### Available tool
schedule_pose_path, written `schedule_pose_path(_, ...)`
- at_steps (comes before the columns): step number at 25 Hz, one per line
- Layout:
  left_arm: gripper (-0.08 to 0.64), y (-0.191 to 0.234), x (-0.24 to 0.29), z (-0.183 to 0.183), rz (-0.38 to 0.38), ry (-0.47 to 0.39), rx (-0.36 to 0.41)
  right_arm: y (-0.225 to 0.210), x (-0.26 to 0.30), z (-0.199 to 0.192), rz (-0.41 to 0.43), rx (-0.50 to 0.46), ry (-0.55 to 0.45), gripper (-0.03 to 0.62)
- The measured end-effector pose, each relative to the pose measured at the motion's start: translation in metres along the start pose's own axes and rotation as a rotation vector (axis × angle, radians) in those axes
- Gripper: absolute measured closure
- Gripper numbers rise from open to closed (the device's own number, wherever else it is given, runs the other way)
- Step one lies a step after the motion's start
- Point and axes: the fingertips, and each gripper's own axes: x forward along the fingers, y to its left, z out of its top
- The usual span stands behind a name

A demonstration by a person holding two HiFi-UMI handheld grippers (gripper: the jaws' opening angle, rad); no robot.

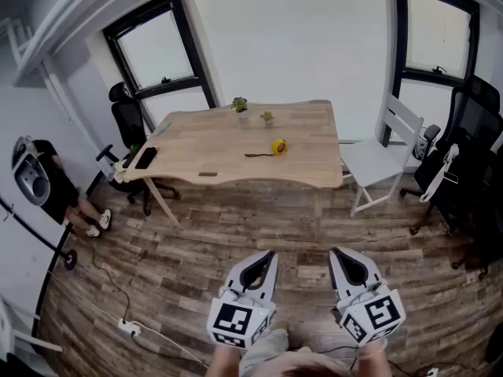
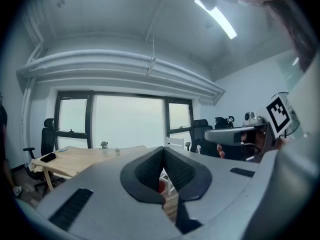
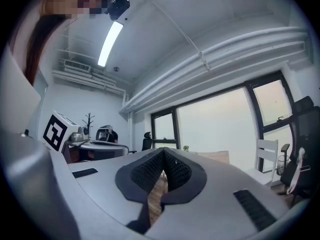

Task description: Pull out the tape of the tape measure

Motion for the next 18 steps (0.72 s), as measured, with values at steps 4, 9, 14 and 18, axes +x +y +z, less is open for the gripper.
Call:
schedule_pose_path(4, 0.56, 0.01, 0.0, -0.004, -0.006, -0.006, 0.012, 0.005, 0.008, -0.002, -0.005, -0.007, -0.009, 0.597)
schedule_pose_path(9, 0.56, 0.021, 0.006, -0.003, -0.018, -0.015, 0.008, 0.007, 0.02, -0.002, -0.008, 0.002, -0.015, 0.597)
schedule_pose_path(14, 0.56, 0.037, 0.011, -0.007, -0.038, -0.017, -0.001, 0.013, 0.035, -0.009, -0.018, -0.001, 0.012, 0.597)
schedule_pose_path(18, 0.56, 0.06, 0.014, -0.012, -0.036, -0.015, -0.005, 0.022, 0.056, -0.013, -0.024, -0.002, 0.011, 0.597)
